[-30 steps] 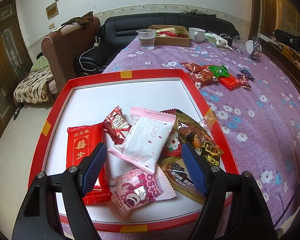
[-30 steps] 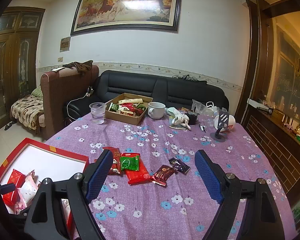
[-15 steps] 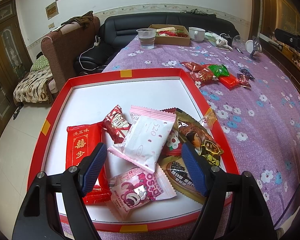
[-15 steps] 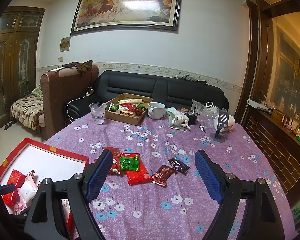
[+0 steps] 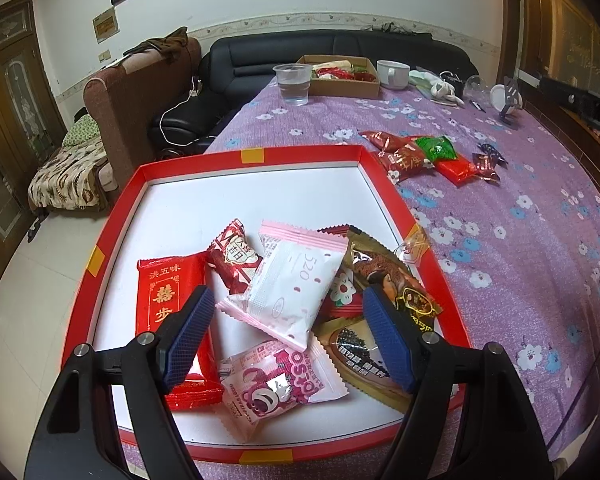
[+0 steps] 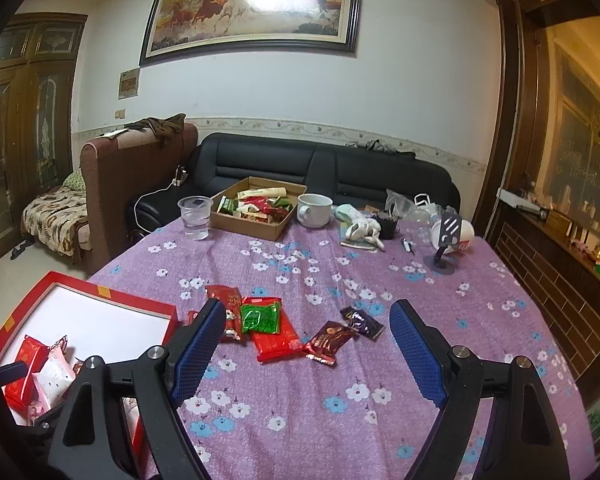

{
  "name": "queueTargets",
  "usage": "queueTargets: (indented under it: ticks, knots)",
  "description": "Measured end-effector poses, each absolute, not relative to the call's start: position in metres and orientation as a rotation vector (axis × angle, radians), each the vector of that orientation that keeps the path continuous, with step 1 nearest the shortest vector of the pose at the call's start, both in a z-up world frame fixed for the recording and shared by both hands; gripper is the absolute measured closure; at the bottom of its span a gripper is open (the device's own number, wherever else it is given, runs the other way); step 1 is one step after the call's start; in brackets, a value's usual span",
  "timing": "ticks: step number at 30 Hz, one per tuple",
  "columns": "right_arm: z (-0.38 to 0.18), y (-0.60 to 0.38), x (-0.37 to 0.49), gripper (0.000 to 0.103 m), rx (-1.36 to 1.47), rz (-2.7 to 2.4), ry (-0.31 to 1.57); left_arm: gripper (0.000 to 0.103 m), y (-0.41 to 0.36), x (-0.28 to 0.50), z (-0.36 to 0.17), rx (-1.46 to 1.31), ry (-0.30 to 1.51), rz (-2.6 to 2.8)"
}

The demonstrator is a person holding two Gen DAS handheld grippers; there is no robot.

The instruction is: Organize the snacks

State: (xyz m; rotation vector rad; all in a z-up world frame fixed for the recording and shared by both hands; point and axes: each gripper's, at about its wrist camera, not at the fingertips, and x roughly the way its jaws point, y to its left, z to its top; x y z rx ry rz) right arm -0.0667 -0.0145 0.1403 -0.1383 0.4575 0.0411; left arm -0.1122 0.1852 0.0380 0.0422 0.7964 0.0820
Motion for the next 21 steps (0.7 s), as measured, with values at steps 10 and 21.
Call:
queueTargets:
  ticks: [10, 21]
  knots:
    - [0.139, -0.005, -0.069, 0.017, -0.154, 0.053, 0.461, 0.026, 0.183, -0.119, 0.053, 0.069, 0.747, 0.097]
    - [0.139, 0.003, -0.068, 0.017, -0.173, 0.061, 0.467, 0.026, 0.178, -0.121, 0.061, 0.117, 0.71, 0.127]
